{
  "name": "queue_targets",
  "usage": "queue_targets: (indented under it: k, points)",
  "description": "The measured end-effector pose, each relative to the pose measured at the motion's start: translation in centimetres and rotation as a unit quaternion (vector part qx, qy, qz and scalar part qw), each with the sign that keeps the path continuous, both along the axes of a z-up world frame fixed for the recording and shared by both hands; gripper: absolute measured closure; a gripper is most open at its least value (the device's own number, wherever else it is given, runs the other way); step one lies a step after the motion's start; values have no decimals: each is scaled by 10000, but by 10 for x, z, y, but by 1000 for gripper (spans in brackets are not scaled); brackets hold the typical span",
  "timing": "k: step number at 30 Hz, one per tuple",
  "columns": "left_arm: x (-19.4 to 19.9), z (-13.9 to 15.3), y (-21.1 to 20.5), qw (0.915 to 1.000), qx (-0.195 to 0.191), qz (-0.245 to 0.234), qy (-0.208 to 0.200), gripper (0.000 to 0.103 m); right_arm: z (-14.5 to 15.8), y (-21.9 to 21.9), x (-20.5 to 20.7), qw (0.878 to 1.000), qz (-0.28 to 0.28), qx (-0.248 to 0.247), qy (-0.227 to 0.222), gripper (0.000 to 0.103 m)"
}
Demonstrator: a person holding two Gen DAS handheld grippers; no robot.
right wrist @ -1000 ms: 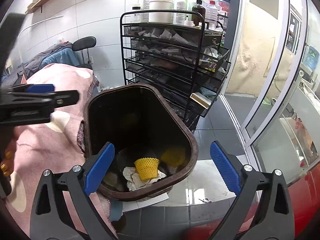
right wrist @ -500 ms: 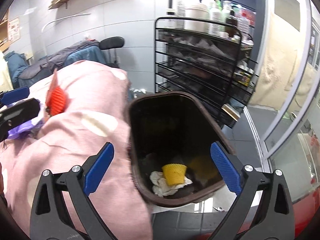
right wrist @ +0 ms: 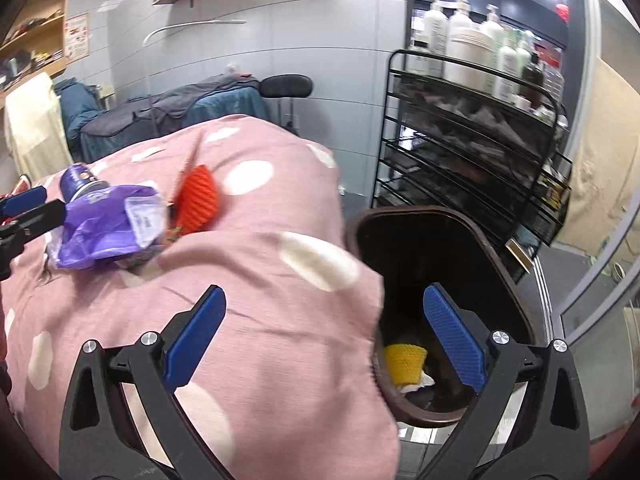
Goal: Collect trash
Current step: 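Grasp the purple plastic bag with the left gripper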
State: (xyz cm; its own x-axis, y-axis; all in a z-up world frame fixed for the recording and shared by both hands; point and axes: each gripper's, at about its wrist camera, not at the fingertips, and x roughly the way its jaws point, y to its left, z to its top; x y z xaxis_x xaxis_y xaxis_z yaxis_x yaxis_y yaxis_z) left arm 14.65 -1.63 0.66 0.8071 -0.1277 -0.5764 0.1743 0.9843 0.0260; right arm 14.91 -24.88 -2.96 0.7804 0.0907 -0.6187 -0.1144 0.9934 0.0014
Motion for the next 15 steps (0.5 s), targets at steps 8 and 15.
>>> queue_targets:
  k: [8, 15]
  points:
    - [27, -26, 25, 9984, 194, 34, 536, 22, 7, 30, 0, 9996, 274, -86, -41, 5]
    - [24, -37, 28, 9978, 225, -14, 627, 50, 9, 42, 5, 9992, 396, -50, -19, 5]
